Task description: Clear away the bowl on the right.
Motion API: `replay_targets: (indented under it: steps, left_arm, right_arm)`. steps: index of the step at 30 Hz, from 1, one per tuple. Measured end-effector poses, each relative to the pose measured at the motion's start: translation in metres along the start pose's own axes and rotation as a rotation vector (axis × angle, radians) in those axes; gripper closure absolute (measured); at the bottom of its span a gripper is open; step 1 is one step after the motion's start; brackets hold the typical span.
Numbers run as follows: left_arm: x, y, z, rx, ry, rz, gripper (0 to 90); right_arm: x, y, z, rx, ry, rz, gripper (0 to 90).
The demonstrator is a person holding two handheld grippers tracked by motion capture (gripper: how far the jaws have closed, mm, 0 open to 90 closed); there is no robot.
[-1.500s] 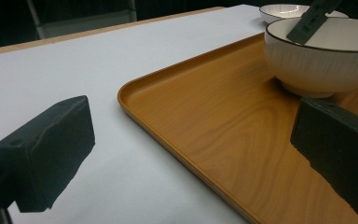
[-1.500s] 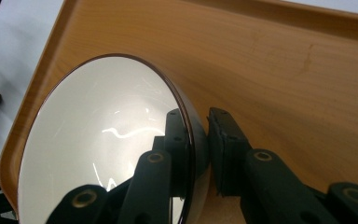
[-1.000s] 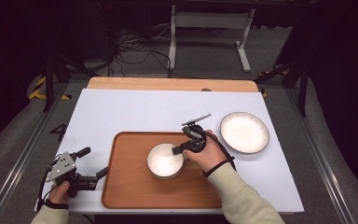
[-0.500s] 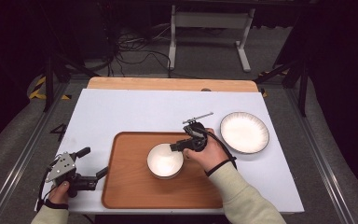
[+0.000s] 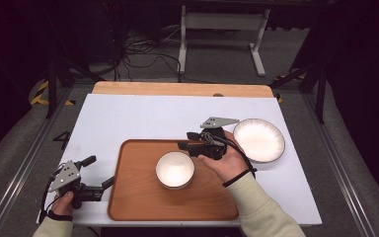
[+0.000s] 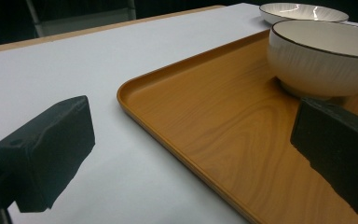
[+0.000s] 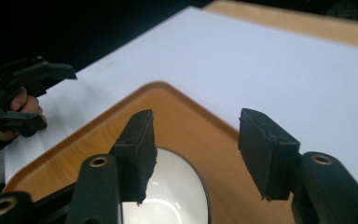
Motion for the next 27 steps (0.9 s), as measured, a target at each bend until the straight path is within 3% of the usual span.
replay_targets:
  steps: [6,11,19,27]
  left_arm:
    - [0.0,-0.002,0.0,-0.015,0.003,0.015,0.4]
    - [0.0,-0.001,0.0,-0.011,0.0,0.015,0.4]
    - [0.0,-0.001,0.0,-0.014,0.004,0.017,0.4]
    - [0.001,-0.002,0.0,-0.017,0.002,0.019,0.5]
  right_arm:
    - [-0.007,0.009,-0.003,0.106,0.103,-0.035,37.7]
    - [-0.005,0.014,-0.003,0.144,0.151,-0.042,33.6]
    - [0.0,0.029,-0.004,0.204,0.203,-0.045,27.4]
    - [0.011,0.048,0.0,0.236,0.215,-0.04,23.9]
Point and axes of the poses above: each handheld gripper's, and its own axes: y roughly backward along the jaws, z roughly out of its underside, x roughly to its right, the point moved 4 cm from there along -y, roughly forward along the jaws, and after that the axes turned 12 degrees about -y, right-handed, at the moved point
